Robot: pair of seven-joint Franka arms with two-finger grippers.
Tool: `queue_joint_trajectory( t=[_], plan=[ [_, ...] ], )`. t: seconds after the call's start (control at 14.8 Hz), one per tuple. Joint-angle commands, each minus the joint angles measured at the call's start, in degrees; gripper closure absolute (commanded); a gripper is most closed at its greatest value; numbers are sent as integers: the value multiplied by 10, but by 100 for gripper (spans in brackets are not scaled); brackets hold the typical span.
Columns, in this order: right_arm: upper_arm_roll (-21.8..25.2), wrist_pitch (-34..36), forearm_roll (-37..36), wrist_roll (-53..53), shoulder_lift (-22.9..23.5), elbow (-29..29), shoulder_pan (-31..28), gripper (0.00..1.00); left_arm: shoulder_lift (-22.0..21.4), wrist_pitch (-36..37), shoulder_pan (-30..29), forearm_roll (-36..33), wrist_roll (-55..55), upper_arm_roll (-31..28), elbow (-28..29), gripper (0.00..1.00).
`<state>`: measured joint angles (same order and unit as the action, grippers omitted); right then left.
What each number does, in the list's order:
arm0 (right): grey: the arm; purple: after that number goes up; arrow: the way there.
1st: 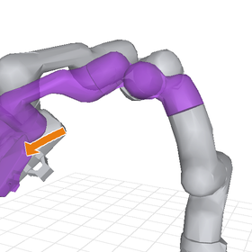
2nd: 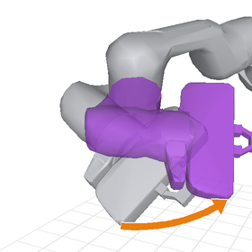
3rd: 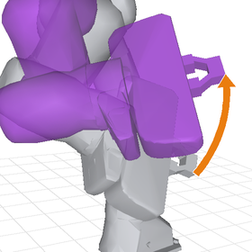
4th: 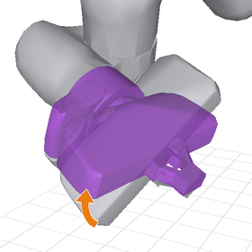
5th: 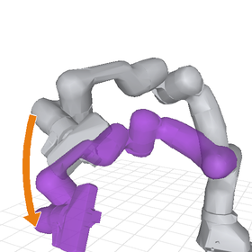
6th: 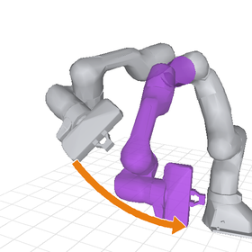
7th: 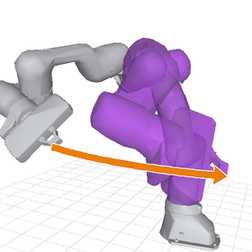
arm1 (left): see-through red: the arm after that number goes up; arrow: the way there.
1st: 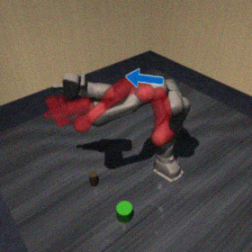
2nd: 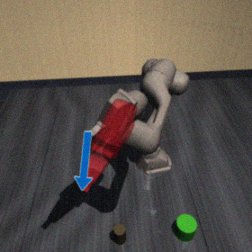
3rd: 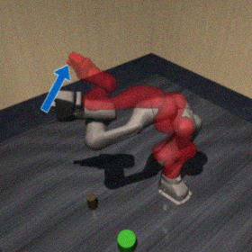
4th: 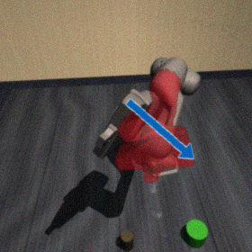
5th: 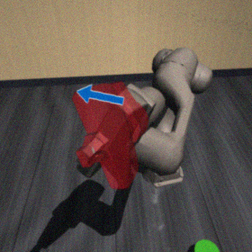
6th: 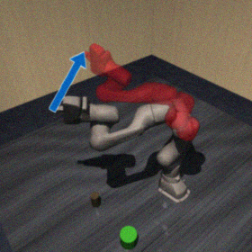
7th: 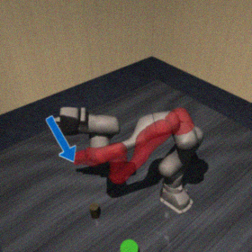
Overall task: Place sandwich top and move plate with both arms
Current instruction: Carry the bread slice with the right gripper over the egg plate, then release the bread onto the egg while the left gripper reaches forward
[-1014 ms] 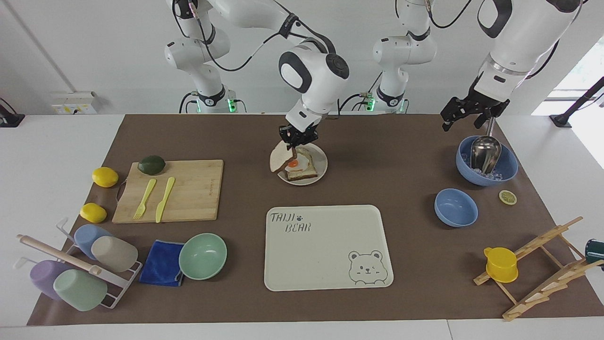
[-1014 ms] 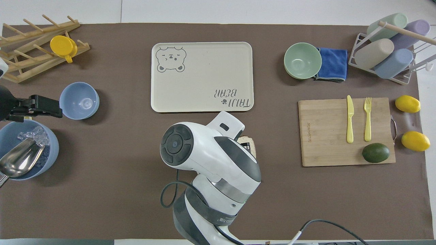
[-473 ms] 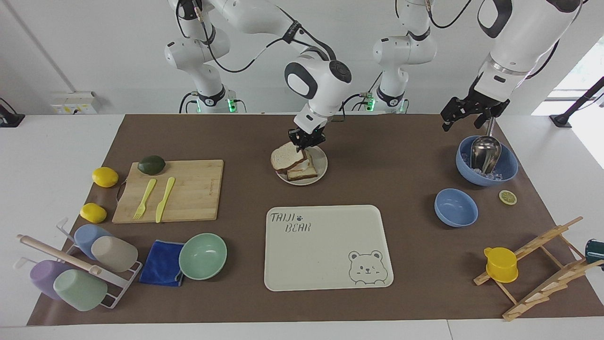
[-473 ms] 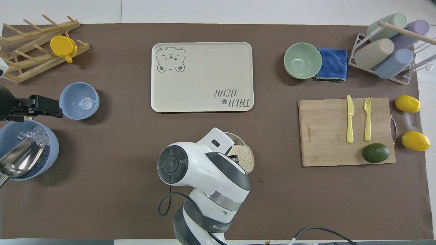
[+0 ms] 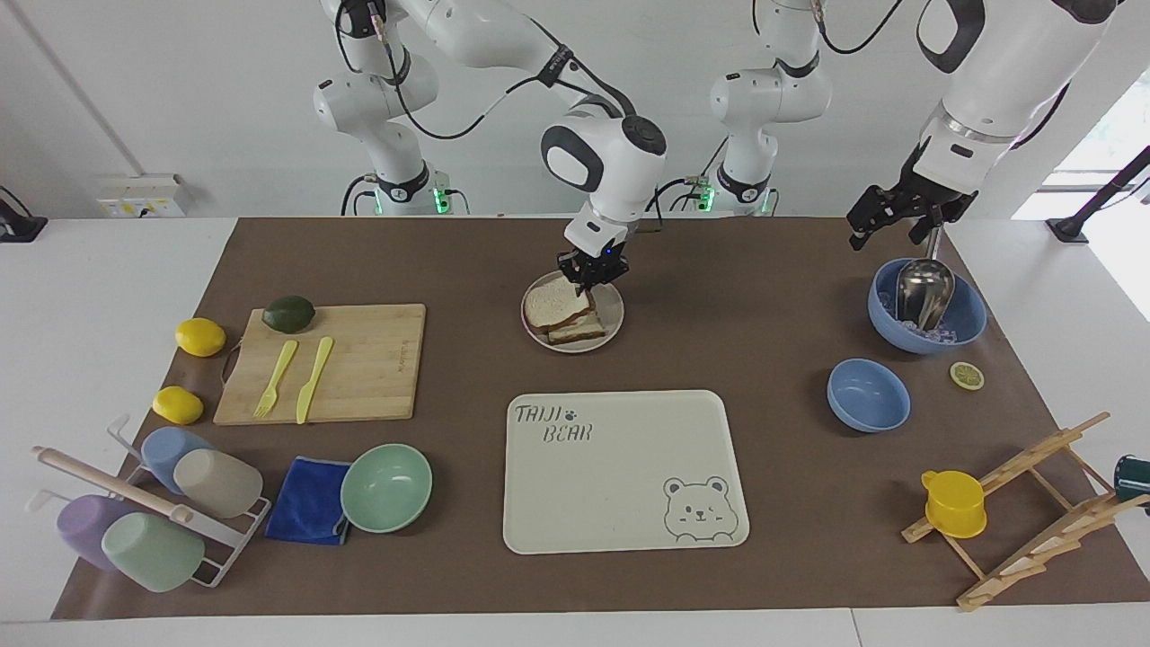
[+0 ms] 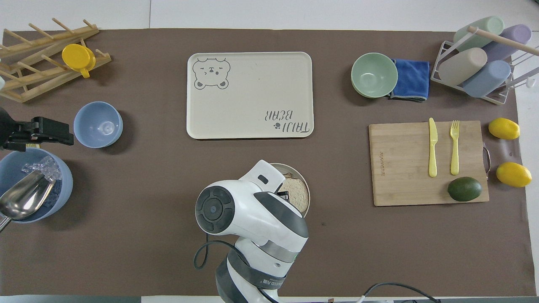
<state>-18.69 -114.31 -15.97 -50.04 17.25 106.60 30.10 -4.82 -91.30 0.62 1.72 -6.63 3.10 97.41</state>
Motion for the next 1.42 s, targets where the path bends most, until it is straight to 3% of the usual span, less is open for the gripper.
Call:
queue_joint_trajectory(
  t=[0.0,0.07,0.14,0.2,0.27,0.61,0.95,1.15,1.35],
  plan=[
    [-5,-37,10,-12,-8,30,-9,95,-6,-6,-7,2,7,4,4,0],
    [-5,-39,10,-12,-8,31,-10,66,-7,-7,-7,2,7,4,7,0],
    [-6,-40,10,-11,-7,30,-12,29,-9,-10,-6,2,7,4,12,0],
    [-6,-43,10,-11,-6,28,-13,4,-9,-12,-5,2,7,4,13,0],
    [-6,-44,10,-11,-6,26,-14,0,-9,-14,-3,2,7,4,13,0],
    [-9,-15,29,-3,-40,-18,-70,0,-19,-40,2,2,4,6,44,0],
    [-1,120,76,111,-87,-96,-190,0,-33,-108,38,10,-31,11,117,0],
    [1,169,130,186,-130,-96,-301,0,-28,-200,118,13,-124,11,187,0],
    [4,217,155,307,-155,-96,-399,0,1,-280,166,44,-148,11,233,0]
  ],
)
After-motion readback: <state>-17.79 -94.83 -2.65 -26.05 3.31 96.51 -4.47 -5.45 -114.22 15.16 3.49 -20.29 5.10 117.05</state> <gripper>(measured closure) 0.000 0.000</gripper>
